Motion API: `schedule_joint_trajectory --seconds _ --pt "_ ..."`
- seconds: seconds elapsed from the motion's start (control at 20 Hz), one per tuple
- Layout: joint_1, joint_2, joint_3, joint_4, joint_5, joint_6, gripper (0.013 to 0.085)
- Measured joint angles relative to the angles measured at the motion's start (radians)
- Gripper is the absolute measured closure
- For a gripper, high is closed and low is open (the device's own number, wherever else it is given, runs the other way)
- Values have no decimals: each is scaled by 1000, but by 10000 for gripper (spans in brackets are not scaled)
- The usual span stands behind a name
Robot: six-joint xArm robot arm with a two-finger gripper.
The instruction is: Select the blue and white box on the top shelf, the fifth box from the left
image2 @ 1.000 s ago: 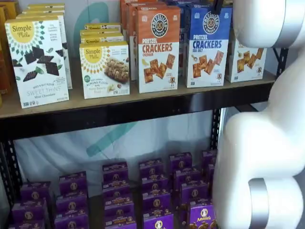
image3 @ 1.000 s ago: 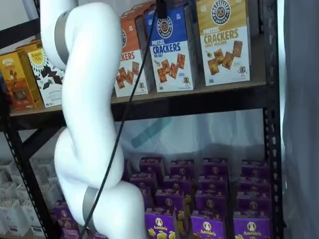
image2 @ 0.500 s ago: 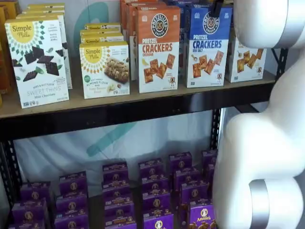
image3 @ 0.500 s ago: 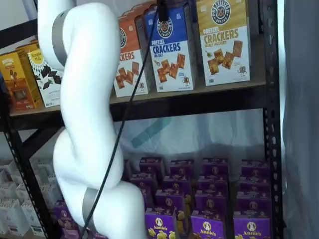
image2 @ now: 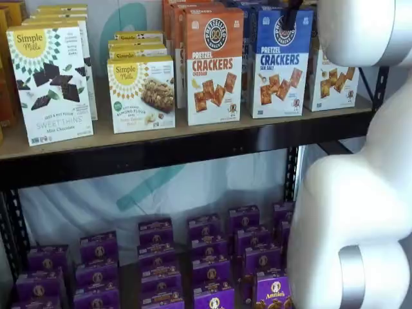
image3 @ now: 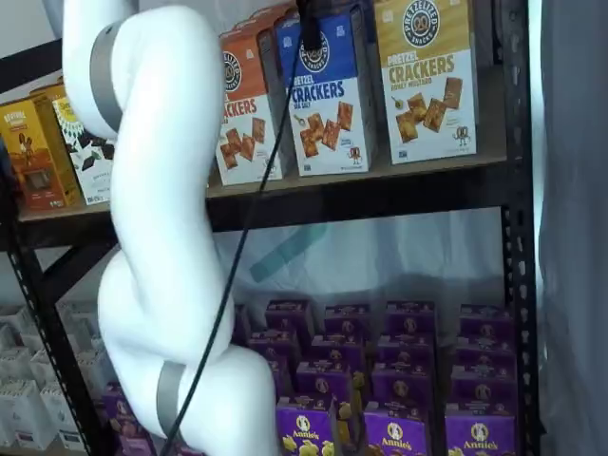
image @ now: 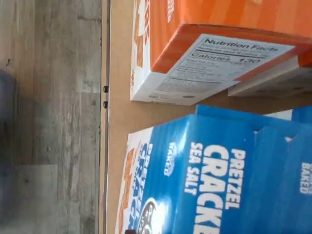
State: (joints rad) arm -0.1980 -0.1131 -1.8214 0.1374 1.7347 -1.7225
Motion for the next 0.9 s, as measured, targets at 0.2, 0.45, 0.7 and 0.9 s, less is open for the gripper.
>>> schedule_joint_trajectory --seconds 0.2,0.45,0.7,0.9 --pt "19 -6 22 -27 -9 8 130" --pt "34 0 23 -44 8 17 130" --pt "40 8 12 -53 24 22 130" --pt "41 13 3 -54 32 22 130"
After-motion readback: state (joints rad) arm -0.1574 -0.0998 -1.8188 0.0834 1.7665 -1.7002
